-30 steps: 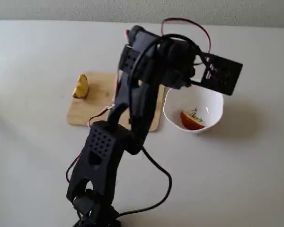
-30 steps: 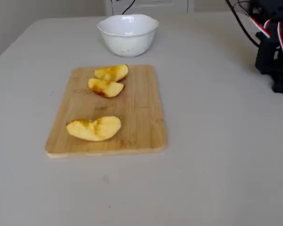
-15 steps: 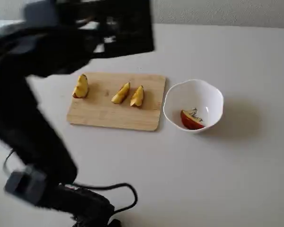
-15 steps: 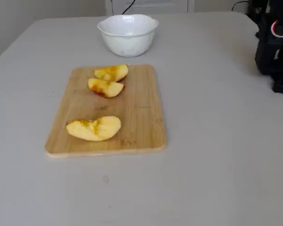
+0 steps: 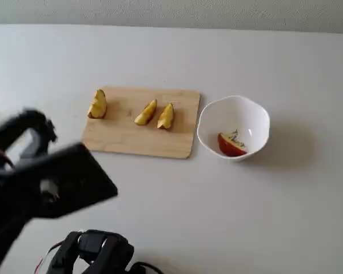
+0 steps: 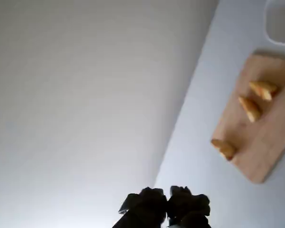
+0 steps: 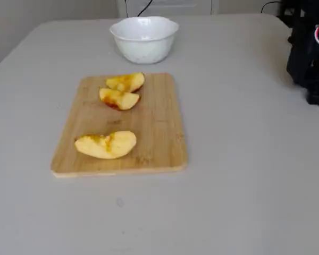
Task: Pick up the third from the right apple slice from the cutting board and place it into the bowl
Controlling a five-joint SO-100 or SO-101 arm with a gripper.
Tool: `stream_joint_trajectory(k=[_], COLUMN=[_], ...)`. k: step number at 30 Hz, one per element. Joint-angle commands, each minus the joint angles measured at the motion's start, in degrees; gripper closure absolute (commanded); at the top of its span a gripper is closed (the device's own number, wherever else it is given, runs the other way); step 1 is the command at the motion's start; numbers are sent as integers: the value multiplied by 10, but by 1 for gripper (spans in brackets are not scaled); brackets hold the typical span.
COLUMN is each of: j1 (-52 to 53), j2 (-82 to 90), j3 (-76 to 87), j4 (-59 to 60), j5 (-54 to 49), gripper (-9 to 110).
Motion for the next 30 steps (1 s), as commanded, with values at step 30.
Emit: stream_joint_trajectory(k=[30], j1=[72], j2=[304], j3=[909], j4=[-386], j5=[14], gripper=[102])
